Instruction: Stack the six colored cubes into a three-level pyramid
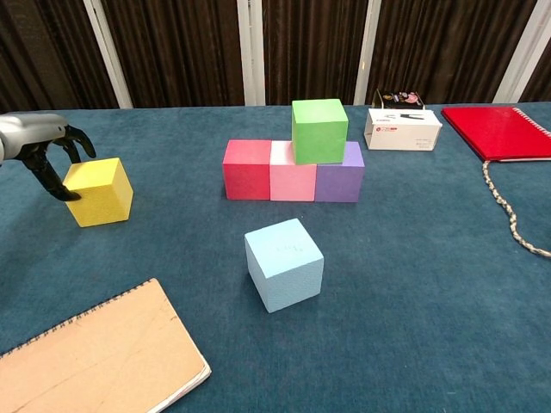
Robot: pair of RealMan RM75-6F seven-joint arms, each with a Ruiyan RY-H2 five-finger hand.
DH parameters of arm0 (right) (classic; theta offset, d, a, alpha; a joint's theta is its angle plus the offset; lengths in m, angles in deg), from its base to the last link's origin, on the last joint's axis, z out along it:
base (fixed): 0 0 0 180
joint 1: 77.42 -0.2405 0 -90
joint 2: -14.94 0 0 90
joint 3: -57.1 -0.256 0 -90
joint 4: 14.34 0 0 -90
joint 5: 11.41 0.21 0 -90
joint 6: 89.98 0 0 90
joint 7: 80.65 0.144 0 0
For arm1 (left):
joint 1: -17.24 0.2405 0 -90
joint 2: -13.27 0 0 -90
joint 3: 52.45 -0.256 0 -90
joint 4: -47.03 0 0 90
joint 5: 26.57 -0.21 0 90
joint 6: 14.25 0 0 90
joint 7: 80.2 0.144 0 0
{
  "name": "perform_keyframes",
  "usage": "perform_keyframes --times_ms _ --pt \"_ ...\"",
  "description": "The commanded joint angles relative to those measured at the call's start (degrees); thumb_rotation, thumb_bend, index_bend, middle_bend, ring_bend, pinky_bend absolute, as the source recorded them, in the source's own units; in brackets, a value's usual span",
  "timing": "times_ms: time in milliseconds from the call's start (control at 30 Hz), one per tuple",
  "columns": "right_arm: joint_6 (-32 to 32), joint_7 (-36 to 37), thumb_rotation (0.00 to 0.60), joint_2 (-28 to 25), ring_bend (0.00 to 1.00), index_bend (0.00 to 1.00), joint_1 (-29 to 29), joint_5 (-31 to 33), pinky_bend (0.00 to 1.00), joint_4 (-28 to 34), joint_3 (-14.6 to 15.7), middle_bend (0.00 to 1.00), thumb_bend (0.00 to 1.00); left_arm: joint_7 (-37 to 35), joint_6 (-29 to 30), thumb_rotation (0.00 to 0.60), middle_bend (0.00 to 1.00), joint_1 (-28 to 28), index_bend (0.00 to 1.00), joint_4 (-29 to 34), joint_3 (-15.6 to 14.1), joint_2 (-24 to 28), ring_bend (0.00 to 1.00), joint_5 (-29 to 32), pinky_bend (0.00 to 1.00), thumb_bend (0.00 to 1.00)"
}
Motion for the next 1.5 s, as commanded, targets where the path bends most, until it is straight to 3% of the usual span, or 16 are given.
perform_keyframes --times_ms 33,400,600,1500 --pt "-0.11 0.00 0.600 0.00 0.00 0.04 -0.05 0.11 0.00 -0.02 -0.02 0.02 0.34 0.58 -0.37 0.600 0.26 -0.32 0.21 -0.17 0.12 -0.04 0.00 0.75 0.00 0.31" --pt "-0.61 -0.25 0.600 -0.01 0.00 0.04 -0.29 0.43 0.00 -0.20 0.04 0.02 0.34 0.60 -1.40 0.600 0.29 -1.12 0.27 -1.45 0.55 -0.70 0.00 0.69 0.00 0.35" --pt "-0.96 -0.39 0.600 -0.17 0.00 0.04 -0.40 0.69 0.00 -0.08 0.12 0.02 0.34 1.39 -2.25 0.600 0.22 -1.58 0.24 -1.43 0.45 -0.43 0.00 1.63 0.00 0.35" --pt "-1.50 -0.53 0.600 -0.73 0.00 0.04 -0.64 1.01 0.00 0.27 0.30 0.02 0.34 1.96 -2.65 0.600 0.25 -3.31 0.25 -2.63 0.70 -1.29 0.00 2.89 0.00 0.36"
